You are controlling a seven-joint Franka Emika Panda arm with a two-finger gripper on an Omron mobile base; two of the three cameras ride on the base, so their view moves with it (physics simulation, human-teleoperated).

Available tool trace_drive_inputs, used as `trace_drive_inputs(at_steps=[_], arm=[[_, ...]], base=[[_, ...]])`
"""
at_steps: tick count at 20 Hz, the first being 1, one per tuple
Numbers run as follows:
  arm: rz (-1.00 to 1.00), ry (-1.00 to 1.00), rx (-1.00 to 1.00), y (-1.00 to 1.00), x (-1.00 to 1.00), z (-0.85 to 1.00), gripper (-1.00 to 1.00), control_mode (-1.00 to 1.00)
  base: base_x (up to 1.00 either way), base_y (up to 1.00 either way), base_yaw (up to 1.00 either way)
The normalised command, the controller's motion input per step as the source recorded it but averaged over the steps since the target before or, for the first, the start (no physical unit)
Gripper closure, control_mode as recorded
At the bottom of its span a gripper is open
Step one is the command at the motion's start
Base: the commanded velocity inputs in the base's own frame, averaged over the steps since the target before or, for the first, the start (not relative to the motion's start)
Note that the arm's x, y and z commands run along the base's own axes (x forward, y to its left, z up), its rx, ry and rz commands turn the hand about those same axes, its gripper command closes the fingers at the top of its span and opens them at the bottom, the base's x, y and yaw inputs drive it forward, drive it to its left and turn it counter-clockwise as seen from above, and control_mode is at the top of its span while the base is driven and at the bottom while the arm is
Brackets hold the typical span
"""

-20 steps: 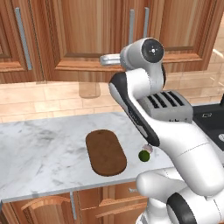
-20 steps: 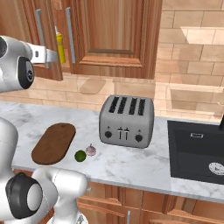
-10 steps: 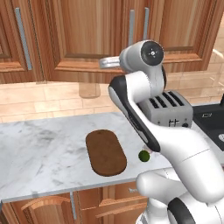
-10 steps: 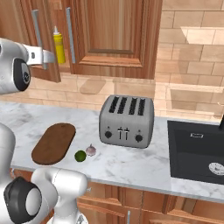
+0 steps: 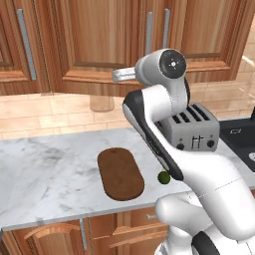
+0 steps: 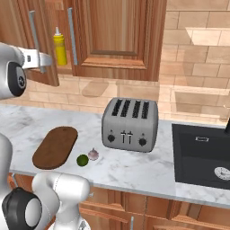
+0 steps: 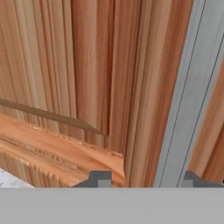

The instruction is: Open the cabinet. Place the bowl and condiment on the counter. Then place the lime and garlic on the cutting board.

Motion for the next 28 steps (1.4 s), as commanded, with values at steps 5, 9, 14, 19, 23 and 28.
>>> trace_drive_inputs(at_steps=[5,9,14,19,23,28], arm=[[-0.01,0.00,0.00,1.00,-0.10,-0.55,1.00,-1.00],[-0.05,0.00,0.00,1.00,-0.11,-0.52,1.00,-1.00],[-0.06,0.00,0.00,1.00,-0.11,-0.48,1.00,-1.00],[-0.06,0.00,0.00,1.00,-0.07,-0.50,1.00,-1.00],[-0.06,0.00,0.00,1.00,-0.01,-0.50,1.00,-1.00],[-0.05,0.00,0.00,1.00,0.00,-0.50,1.00,-1.00]], base=[[0.00,0.00,0.00],[0.00,0.00,0.00],[0.00,0.00,0.00],[0.00,0.00,0.00],[0.00,0.00,0.00],[0.00,0.00,0.00]])
